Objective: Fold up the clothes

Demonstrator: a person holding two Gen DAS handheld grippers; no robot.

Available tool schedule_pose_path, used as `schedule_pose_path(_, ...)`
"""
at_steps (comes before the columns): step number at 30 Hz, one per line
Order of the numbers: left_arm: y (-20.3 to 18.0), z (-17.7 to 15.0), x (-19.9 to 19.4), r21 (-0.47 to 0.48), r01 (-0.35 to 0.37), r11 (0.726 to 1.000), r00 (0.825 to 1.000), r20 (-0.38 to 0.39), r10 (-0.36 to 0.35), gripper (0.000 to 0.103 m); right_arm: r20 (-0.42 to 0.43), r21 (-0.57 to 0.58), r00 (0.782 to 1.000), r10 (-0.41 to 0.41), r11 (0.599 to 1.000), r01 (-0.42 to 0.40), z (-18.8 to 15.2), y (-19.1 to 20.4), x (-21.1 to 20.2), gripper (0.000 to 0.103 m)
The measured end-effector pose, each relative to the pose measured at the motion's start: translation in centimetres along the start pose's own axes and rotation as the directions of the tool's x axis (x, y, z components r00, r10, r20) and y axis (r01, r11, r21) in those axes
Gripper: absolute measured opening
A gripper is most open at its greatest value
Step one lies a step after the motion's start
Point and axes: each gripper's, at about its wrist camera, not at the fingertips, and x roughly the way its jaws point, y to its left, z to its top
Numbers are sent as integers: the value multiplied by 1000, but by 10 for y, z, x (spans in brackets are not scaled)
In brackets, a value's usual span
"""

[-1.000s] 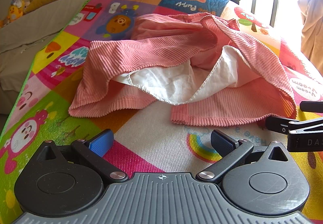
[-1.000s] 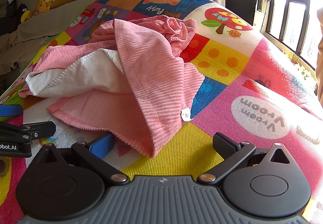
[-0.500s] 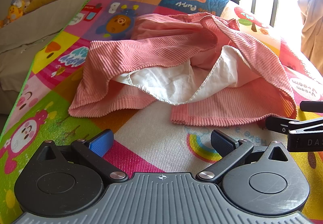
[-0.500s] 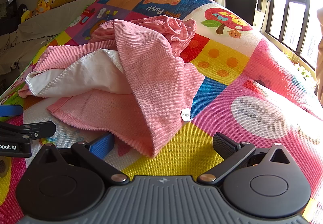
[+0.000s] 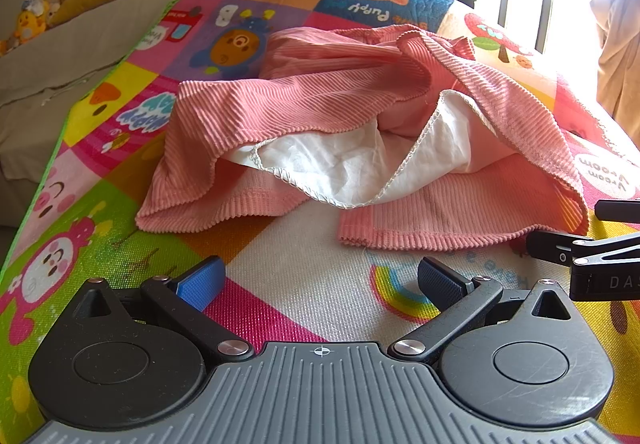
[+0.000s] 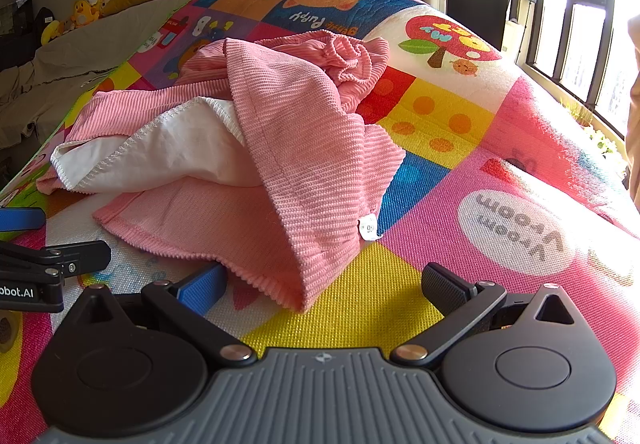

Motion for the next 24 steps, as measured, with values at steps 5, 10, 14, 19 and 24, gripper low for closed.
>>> schedule_pose_path(5,0,0,-1,0,0,1000,1000,0,0,103,0,0,1000,0,1000,0,0,0,0,103)
schedule_pose_path(10,0,0,1,-2,0,1000,1000,0,0,103,0,0,1000,0,1000,0,0,0,0,103)
schedule_pose_path(14,0,0,1,-2,0,1000,1000,-1,0,103,0,0,1000,0,1000,0,0,0,0,103)
schedule_pose_path(19,0,0,1,-2,0,1000,1000,-1,0,103,0,0,1000,0,1000,0,0,0,0,103)
schedule_pose_path(24,0,0,1,-3,0,1000,1000,-1,0,103,0,0,1000,0,1000,0,0,0,0,103)
